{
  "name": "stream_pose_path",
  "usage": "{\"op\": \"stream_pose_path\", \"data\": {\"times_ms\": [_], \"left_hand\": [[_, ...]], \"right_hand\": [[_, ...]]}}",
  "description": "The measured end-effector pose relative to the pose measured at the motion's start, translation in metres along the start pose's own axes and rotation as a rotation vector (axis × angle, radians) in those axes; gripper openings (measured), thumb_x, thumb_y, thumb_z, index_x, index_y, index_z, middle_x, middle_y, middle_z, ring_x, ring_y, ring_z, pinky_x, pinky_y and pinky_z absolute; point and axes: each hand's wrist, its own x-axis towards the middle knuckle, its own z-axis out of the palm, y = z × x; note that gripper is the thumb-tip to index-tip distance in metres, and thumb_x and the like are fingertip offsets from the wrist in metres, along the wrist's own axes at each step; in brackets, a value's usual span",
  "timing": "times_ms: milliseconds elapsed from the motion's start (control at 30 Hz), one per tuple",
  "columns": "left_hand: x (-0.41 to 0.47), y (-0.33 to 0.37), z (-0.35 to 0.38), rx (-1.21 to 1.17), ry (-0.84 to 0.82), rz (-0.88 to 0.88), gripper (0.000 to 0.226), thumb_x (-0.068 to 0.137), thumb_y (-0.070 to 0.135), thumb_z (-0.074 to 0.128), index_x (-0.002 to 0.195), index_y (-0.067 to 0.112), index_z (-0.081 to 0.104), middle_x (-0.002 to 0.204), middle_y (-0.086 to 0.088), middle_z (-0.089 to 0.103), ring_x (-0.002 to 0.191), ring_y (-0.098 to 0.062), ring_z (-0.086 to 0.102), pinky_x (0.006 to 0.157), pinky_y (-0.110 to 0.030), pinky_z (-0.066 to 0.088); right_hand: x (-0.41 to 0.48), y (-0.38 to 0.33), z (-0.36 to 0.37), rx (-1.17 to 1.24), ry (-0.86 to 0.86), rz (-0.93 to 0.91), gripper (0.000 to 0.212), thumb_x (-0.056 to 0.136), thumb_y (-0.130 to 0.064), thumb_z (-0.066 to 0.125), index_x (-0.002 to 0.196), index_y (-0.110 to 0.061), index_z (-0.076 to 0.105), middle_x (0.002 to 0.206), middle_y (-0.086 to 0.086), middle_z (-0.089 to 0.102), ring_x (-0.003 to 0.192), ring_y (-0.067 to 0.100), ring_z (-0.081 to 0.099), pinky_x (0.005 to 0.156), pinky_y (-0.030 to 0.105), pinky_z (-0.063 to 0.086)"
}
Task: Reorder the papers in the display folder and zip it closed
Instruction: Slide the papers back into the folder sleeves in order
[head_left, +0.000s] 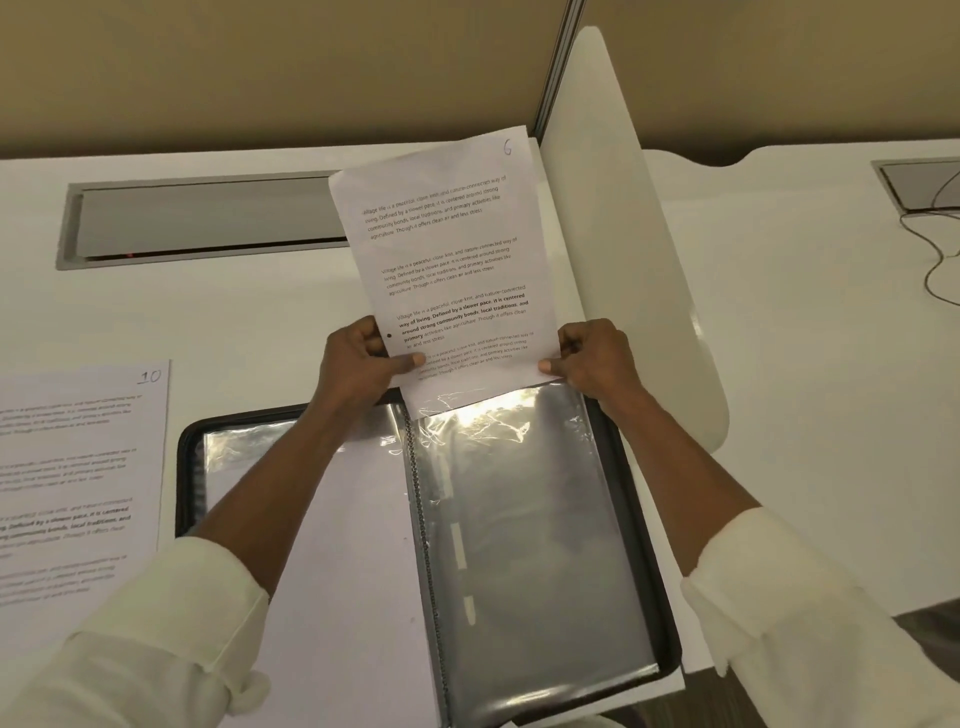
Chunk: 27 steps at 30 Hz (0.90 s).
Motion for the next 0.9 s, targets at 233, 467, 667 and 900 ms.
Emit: {"op": "stream_pose_path", "data": {"times_ms": [233,467,667,900], "left_hand": [[0.028,0.038,-0.005,-0.055,0.041,0.043,0.048,0.077,-0.002,0.09,0.121,0.008,0.074,0.105,0.0,0.083,0.098,-0.018,0.08,0.077,-0.027,0.061],[0.023,0.03,-0.006,-0.029,0.065,0.106,0.04,0.083,-0.003,0.086,0.118,0.013,0.075,0.113,0.0,0.081,0.105,-0.019,0.078,0.092,-0.037,0.063],[0.013,0.018,-0.007,-0.033,0.109,0.141,0.038,0.085,-0.003,0.084,0.111,0.023,0.074,0.107,0.011,0.081,0.105,-0.012,0.077,0.093,-0.03,0.062],[0.016,0.019,-0.001,-0.008,0.099,0.138,0.038,0.085,0.0,0.085,0.112,0.024,0.074,0.108,0.012,0.081,0.104,-0.012,0.077,0.096,-0.035,0.062]], "right_hand": [[0.004,-0.001,-0.001,-0.023,-0.073,-0.015,0.024,0.068,-0.009,0.096,0.069,-0.011,0.072,0.069,0.0,0.072,0.066,0.016,0.067,0.07,0.032,0.058],[0.012,-0.011,-0.008,-0.017,-0.15,0.006,0.029,0.067,-0.008,0.098,0.088,-0.013,0.078,0.089,0.002,0.079,0.088,0.021,0.076,0.089,0.039,0.063],[0.016,-0.022,-0.018,-0.224,-0.258,0.007,0.038,0.064,-0.02,0.101,0.093,-0.013,0.079,0.093,0.004,0.075,0.088,0.023,0.071,0.086,0.036,0.059],[0.007,-0.019,-0.015,-0.35,-0.26,-0.009,0.051,0.059,-0.032,0.103,0.098,-0.014,0.076,0.095,0.001,0.074,0.089,0.023,0.07,0.086,0.039,0.059]]}}
